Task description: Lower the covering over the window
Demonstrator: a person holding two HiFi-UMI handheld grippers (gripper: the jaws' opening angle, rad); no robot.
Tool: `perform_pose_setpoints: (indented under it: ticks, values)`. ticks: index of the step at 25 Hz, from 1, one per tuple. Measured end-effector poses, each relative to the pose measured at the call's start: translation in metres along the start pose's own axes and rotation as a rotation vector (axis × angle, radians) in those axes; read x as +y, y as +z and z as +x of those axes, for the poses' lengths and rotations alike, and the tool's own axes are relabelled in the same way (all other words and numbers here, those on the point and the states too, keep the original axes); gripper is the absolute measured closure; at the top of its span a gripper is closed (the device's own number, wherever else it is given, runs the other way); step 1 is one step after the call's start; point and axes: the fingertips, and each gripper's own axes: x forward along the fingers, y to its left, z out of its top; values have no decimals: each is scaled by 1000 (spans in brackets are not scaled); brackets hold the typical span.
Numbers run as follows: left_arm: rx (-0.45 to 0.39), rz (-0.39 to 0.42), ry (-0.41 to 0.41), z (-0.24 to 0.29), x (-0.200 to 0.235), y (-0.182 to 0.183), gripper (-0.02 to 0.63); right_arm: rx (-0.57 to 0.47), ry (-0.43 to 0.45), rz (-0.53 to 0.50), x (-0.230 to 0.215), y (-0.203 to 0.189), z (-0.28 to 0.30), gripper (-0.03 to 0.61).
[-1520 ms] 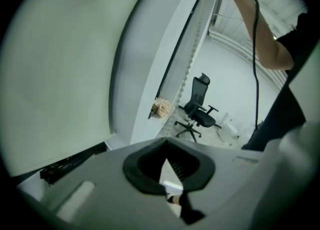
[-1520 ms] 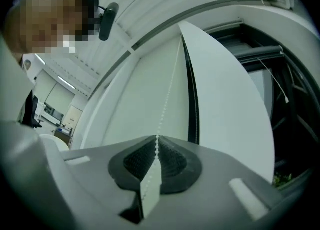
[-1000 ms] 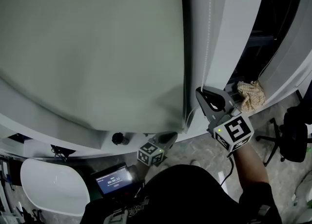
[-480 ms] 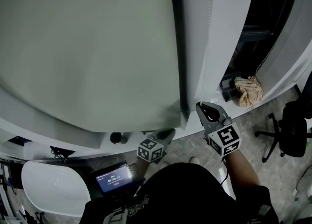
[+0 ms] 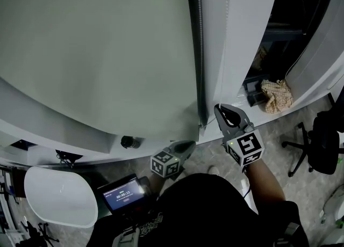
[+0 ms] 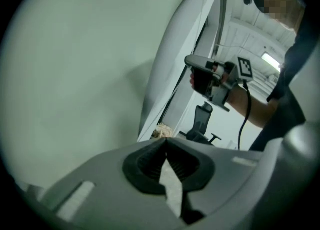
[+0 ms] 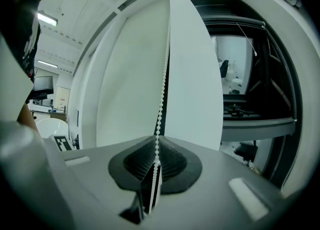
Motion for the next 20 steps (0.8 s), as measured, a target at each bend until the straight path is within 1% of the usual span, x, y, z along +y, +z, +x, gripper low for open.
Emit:
perform_pose_setpoints:
  ticks: [2, 4, 6, 7, 9, 11, 13, 14, 16, 18, 20]
  values:
    - [18, -29, 28, -1, 1, -13, 612, 10, 18, -20, -1, 0, 2, 563]
    - [31, -64, 57, -1, -1, -23, 612, 14, 46, -63, -1, 5, 0, 563]
    - [36, -85, 83, 1, -5, -31, 612, 24, 81, -102, -2, 7, -10, 563]
    - [37, -92, 96, 3, -6, -34, 612, 28, 101, -105, -3, 6, -19, 563]
    - [34, -107, 115, 8, -8, -39, 612, 29, 140, -67, -9, 4, -42, 563]
    - [31, -122, 124, 15, -11, -41, 612, 14, 181, 7, -12, 9, -69, 563]
    - [51, -135, 131, 26, -10, -51, 612, -4, 227, 66, -11, 19, -95, 563]
    - [69, -143, 135, 33, -10, -57, 612, -5, 240, 75, -12, 22, -107, 563]
    - [114, -153, 142, 45, -11, -72, 612, 11, 226, 62, -24, 25, -128, 562]
    - [158, -165, 163, 54, -10, -87, 612, 15, 181, 59, -49, 29, -149, 563]
    - [191, -187, 225, 56, 3, -104, 612, -41, 103, 101, -87, 40, -171, 561]
